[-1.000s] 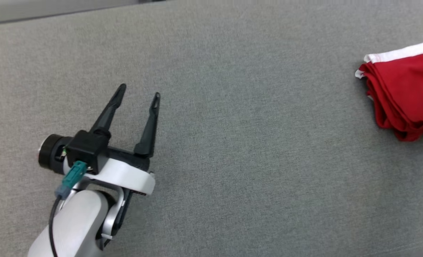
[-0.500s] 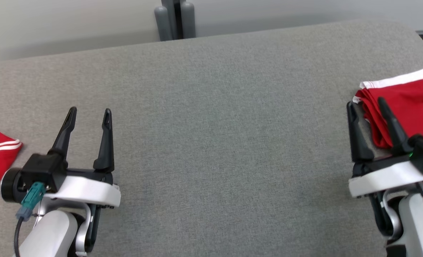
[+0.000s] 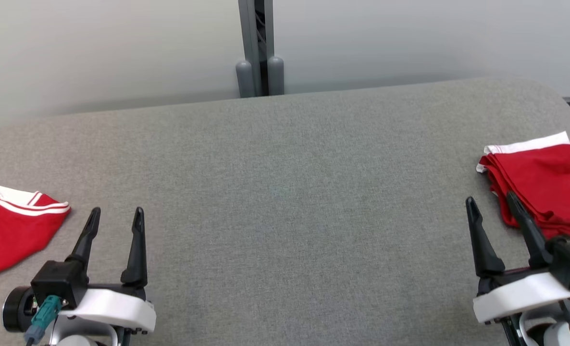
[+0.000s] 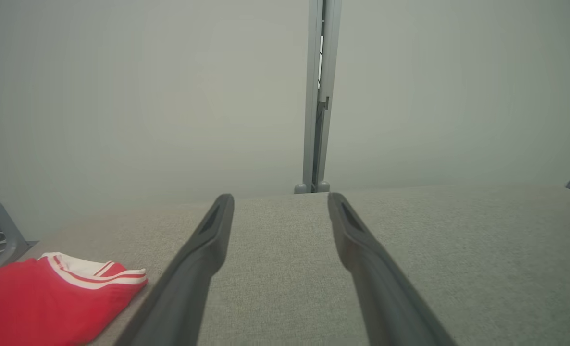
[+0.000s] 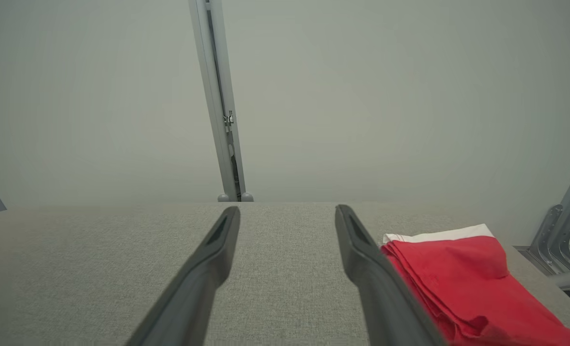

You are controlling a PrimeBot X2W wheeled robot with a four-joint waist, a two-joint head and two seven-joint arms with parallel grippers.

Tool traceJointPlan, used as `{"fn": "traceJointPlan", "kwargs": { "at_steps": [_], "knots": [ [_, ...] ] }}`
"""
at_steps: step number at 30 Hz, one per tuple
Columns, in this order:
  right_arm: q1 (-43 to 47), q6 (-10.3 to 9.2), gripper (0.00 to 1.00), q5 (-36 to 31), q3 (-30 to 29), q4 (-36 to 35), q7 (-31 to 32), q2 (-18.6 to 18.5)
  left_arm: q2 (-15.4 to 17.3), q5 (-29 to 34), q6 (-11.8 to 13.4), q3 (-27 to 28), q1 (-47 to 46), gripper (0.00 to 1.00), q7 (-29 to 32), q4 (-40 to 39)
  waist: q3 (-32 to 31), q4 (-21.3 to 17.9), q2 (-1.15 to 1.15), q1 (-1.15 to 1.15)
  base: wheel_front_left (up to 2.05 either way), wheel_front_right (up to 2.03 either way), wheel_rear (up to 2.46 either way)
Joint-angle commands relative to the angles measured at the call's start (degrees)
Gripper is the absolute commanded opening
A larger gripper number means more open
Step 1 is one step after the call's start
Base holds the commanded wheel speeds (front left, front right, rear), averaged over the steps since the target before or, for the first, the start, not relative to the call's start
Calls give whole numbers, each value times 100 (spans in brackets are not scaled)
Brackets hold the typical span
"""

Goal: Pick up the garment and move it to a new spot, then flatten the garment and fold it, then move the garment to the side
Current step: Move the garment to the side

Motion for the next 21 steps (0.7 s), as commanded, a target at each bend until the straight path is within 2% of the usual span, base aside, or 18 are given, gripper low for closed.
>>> {"fn": "traceJointPlan", "kwargs": {
  "at_steps": [1,10,21],
  "knots": [
    [146,-1,100,-49,-69,-89,59,-7,44,19,-8,4,93,100,-38,21,-122,59,0,0,0,0,0],
    [644,-1,100,-102,-264,-408,295,95,108,-7,-21,-47,333,100,-31,-7,-406,115,0,0,0,0,0],
    [799,-1,100,-115,-280,-659,458,143,161,-38,-29,-74,284,100,37,-46,-397,120,0,0,0,0,0]
  ]
}}
